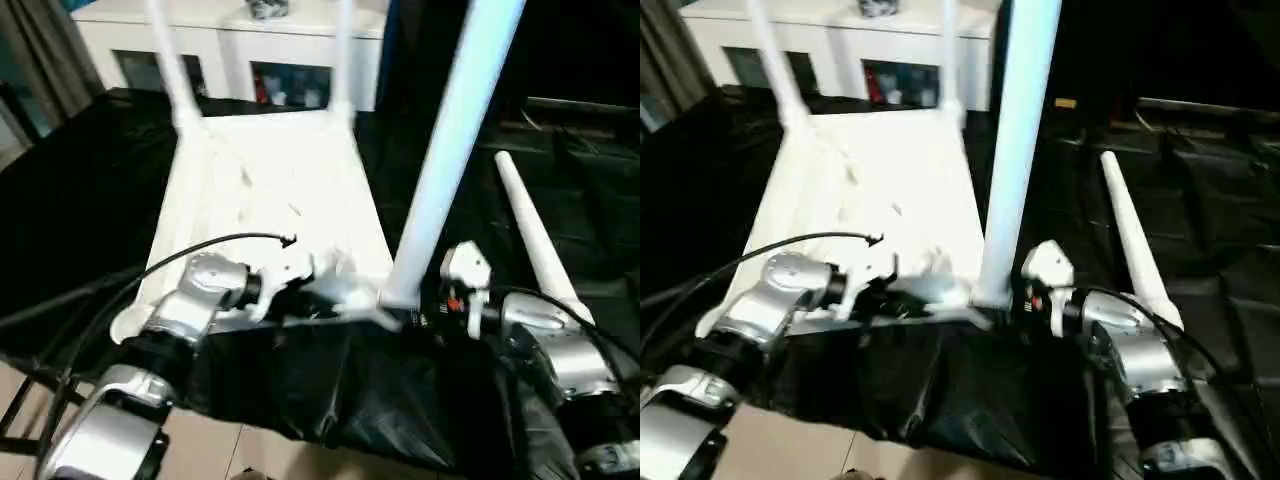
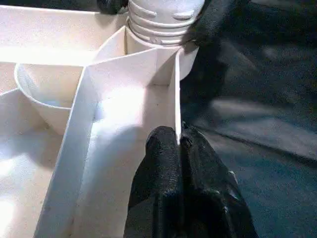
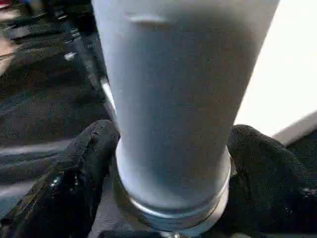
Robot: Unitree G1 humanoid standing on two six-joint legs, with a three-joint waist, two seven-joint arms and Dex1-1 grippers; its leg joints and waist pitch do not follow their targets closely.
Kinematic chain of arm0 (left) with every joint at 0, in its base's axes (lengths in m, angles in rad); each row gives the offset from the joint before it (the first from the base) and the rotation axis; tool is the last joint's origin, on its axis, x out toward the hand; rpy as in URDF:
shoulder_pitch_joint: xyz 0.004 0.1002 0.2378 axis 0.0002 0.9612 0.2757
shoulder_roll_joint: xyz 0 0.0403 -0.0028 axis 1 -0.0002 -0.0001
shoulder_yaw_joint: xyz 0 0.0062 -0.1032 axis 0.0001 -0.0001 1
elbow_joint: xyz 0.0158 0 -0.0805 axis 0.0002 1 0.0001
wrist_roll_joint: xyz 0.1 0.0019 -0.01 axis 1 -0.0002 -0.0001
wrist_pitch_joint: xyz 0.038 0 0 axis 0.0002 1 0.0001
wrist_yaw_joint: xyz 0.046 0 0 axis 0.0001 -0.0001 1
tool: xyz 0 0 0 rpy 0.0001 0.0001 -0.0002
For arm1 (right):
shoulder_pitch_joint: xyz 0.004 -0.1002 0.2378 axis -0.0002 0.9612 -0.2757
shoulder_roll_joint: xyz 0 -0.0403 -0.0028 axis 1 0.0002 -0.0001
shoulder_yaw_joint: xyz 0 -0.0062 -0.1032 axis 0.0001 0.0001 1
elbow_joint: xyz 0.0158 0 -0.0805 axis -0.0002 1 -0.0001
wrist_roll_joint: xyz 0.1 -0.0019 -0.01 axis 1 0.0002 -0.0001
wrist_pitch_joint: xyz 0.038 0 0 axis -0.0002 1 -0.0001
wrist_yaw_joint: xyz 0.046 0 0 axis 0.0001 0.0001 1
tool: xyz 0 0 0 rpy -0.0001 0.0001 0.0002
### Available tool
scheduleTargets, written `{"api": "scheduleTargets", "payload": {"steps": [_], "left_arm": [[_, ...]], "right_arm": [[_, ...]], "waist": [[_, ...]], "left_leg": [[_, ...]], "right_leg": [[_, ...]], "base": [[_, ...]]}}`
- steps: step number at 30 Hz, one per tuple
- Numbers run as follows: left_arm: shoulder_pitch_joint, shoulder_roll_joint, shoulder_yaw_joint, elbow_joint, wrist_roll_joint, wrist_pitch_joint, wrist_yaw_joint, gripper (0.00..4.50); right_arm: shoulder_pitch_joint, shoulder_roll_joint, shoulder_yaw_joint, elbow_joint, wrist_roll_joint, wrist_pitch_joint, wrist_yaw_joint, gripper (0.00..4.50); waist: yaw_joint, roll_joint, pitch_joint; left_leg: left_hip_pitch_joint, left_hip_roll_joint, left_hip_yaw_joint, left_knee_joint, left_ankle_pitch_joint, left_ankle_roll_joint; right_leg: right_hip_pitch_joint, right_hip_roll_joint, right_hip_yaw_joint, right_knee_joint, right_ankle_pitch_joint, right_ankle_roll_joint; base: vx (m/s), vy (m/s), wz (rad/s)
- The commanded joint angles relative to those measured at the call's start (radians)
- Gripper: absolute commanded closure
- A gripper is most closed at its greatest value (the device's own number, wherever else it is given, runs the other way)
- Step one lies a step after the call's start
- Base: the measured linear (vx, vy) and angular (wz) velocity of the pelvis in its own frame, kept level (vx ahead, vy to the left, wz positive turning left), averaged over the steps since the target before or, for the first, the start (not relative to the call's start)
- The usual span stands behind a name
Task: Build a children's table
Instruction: Rotate leg to tighten
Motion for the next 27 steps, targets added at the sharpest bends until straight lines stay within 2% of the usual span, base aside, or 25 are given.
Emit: {"api": "scheduleTargets", "payload": {"steps": [1,3,5,6,9,10,13,16,19,21,22,23,25,26,27], "left_arm": [[-0.003,-0.004,-0.023,-0.001,-0.018,-0.017,-0.050,4.50],[-0.011,-0.001,-0.030,0.008,-0.012,-0.027,-0.058,4.50],[-0.014,-0.002,-0.030,0.013,-0.011,-0.030,-0.058,4.50],[-0.020,-0.004,-0.028,0.023,-0.008,-0.035,-0.061,4.50],[-0.023,-0.004,-0.027,0.030,-0.006,-0.040,-0.066,4.50],[-0.024,-0.004,-0.027,0.034,-0.006,-0.042,-0.068,4.50],[-0.025,-0.003,-0.027,0.042,-0.004,-0.044,-0.063,4.50],[-0.026,-0.012,-0.014,0.050,-0.007,-0.026,-0.025,4.50],[-0.030,-0.028,-0.002,0.061,-0.002,-0.013,0.033,4.50],[-0.045,-0.089,0.025,0.084,0.027,0.046,0.228,4.50],[-0.047,-0.105,0.032,0.087,0.030,0.059,0.270,4.50],[-0.046,-0.125,0.037,0.083,0.031,0.075,0.307,4.50],[-0.042,-0.167,0.042,0.072,0.034,0.106,0.374,4.50],[-0.040,-0.197,0.044,0.063,0.038,0.126,0.422,4.50],[-0.040,-0.225,0.044,0.058,0.046,0.136,0.474,4.50]], "right_arm": [[-0.026,-0.003,0.015,-0.005,0.001,-0.002,0.027,0.83],[-0.041,0.001,0.028,0.009,-0.008,-0.009,0.038,0.93],[-0.043,0.001,0.031,0.011,-0.008,-0.009,0.043,1.20],[-0.048,0.002,0.036,0.016,-0.008,-0.009,0.049,1.32],[-0.044,0.001,0.043,0.013,-0.006,-0.007,0.065,1.49],[-0.043,0.000,0.045,0.013,-0.008,-0.008,0.069,1.63],[-0.035,0.002,0.044,0.004,-0.005,-0.002,0.066,1.81],[-0.021,0.020,0.031,-0.005,0.001,0.018,0.015,1.83],[-0.013,0.045,0.016,0.001,-0.013,0.026,-0.069,1.84],[-0.011,0.137,-0.051,0.058,-0.069,0.012,-0.367,1.84],[-0.010,0.160,-0.068,0.070,-0.076,0.010,-0.432,1.84],[-0.011,0.186,-0.089,0.083,-0.082,0.016,-0.512,1.84],[-0.008,0.236,-0.120,0.094,-0.086,0.036,-0.642,1.84],[-0.005,0.268,-0.133,0.098,-0.095,0.049,-0.722,1.84],[-0.004,0.299,-0.144,0.103,-0.103,0.056,-0.799,1.84]], "waist": [[0.001,-0.013,-0.059],[0.008,-0.013,-0.060],[0.010,-0.014,-0.062],[0.011,-0.011,-0.062],[0.011,-0.014,-0.063],[0.012,-0.008,-0.063],[0.012,-0.012,-0.063],[0.011,-0.012,-0.063],[0.009,-0.012,-0.058],[0.002,-0.011,-0.050],[-0.003,-0.014,-0.048],[-0.007,-0.014,-0.049],[-0.011,-0.014,-0.049],[-0.021,-0.013,-0.049],[-0.021,-0.011,-0.049]], "left_leg": [[0.011,0.062,-0.012,-0.063,-0.146,0.109],[0.013,0.062,-0.011,-0.063,-0.138,0.097],[0.011,0.060,-0.012,-0.062,-0.121,0.098],[0.011,0.061,-0.013,-0.062,-0.118,0.098],[0.009,0.059,-0.012,-0.060,-0.108,0.105],[0.009,0.059,-0.013,-0.059,-0.110,0.104],[0.009,0.058,-0.012,-0.060,-0.118,0.099],[0.010,0.059,-0.013,-0.061,-0.118,0.094],[0.011,0.058,-0.013,-0.064,-0.146,0.080],[0.014,0.057,-0.015,-0.070,-0.194,0.046],[0.019,0.052,-0.018,-0.074,-0.234,0.016],[0.017,0.052,-0.022,-0.078,-0.239,-0.004],[0.016,0.051,-0.023,-0.079,-0.248,-0.005],[0.018,0.052,-0.021,-0.079,-0.250,-0.001],[0.018,0.050,-0.020,-0.078,-0.247,0.001]], "right_leg": [[0.056,-0.076,0.046,-0.064,-0.126,-0.268],[0.053,-0.075,0.047,-0.060,-0.100,-0.271],[0.057,-0.076,0.047,-0.057,-0.079,-0.271],[0.057,-0.077,0.047,-0.056,-0.074,-0.271],[0.058,-0.076,0.046,-0.054,-0.049,-0.273],[0.058,-0.077,0.046,-0.054,-0.055,-0.273],[0.059,-0.076,0.046,-0.057,-0.070,-0.270],[0.059,-0.076,0.046,-0.057,-0.075,-0.268],[0.057,-0.077,0.046,-0.064,-0.127,-0.259],[0.049,-0.078,0.050,-0.076,-0.229,-0.233],[0.050,-0.079,0.047,-0.085,-0.321,-0.211],[0.053,-0.082,0.047,-0.087,-0.371,-0.185],[0.051,-0.079,0.048,-0.091,-0.383,-0.171],[0.046,-0.076,0.051,-0.091,-0.346,-0.178],[0.047,-0.074,0.051,-0.091,-0.336,-0.180]], "base": [[0.000,0.000,0.00],[0.000,0.000,0.00],[0.000,0.000,0.00],[0.000,0.000,0.00],[0.000,0.000,0.00],[0.000,0.000,0.00],[0.000,0.000,0.00],[0.000,0.000,0.00],[0.000,0.000,0.00],[0.000,0.000,0.00],[0.000,0.000,0.00],[0.000,0.000,0.00],[0.000,0.000,0.00],[0.000,0.000,0.00],[0.000,0.000,0.00]]}}
